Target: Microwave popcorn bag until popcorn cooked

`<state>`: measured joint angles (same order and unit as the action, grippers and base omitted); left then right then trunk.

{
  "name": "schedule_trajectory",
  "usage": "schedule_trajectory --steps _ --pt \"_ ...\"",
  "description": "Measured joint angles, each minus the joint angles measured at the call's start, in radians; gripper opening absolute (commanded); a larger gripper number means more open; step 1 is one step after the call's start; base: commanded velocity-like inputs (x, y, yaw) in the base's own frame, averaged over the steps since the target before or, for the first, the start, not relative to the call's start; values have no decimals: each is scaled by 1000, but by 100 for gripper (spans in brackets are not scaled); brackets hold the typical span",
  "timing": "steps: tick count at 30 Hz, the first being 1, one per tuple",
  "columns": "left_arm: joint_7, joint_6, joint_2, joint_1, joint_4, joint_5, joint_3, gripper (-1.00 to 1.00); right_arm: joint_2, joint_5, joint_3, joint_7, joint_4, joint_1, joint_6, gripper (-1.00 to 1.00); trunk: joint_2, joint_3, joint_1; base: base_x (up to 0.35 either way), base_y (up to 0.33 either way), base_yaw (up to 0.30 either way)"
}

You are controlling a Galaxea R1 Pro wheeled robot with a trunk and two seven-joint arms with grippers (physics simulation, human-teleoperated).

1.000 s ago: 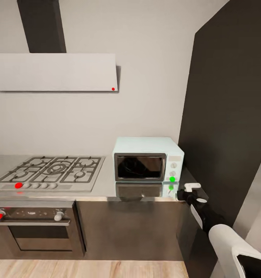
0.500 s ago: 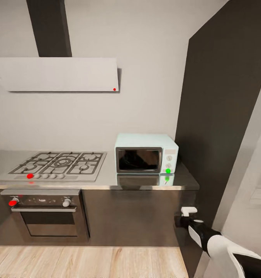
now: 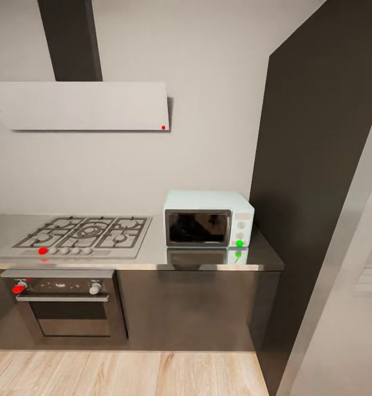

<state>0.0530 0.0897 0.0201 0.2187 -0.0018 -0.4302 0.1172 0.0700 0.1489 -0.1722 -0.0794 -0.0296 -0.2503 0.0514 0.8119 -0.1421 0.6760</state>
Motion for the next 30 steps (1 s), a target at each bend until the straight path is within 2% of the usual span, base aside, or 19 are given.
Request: schedule_trajectory --steps 1,2,3,9,10,11,12,13,14,17,19,20,30 --pt "0 0 0 0 0 0 0 100 -2 0 0 0 0 28 7 -100 0 0 0 0 0 0" --pt "1 0 1 0 0 -2 -1 100 -3 0 -1 0 0 92 82 -100 0 0 0 0 0 0" --pt "1 1 2 0 -1 -8 -2 100 -3 -1 -1 0 0 110 96 -100 0 0 0 0 0 0" --pt "0 1 6 0 -3 -13 -2 100 -5 9 3 -1 0 118 108 -100 0 0 0 0 0 0" --pt "0 0 8 0 -3 -14 -3 100 -8 22 7 -1 0 124 109 -100 0 0 0 0 0 0" --pt "0 -1 14 0 -3 -22 -5 100 -21 76 17 0 0 132 112 -100 0 0 0 0 0 0" --pt "0 -1 17 0 -3 -37 -5 100 -31 118 20 0 0 135 114 -100 0 0 0 0 0 0" --pt "0 -1 19 0 -3 -70 -5 100 -38 147 22 1 0 137 115 -100 0 0 0 0 0 0" --pt "0 -1 19 0 -3 -88 -4 100 -41 158 22 2 0 138 116 -100 0 0 0 0 0 0" --pt "-1 0 19 0 -3 -101 -1 100 -39 160 19 2 1 138 116 -100 0 0 0 0 0 0" --pt "-1 0 15 0 -5 -97 6 100 -33 80 -12 3 2 138 126 -100 0 0 0 0 0 0" --pt "-1 1 14 0 -6 -99 8 100 -46 171 53 1 4 138 120 -100 0 0 0 0 0 0" --pt "-1 1 15 0 -6 -100 8 100 -48 183 58 2 5 138 125 -100 0 0 0 0 0 0"
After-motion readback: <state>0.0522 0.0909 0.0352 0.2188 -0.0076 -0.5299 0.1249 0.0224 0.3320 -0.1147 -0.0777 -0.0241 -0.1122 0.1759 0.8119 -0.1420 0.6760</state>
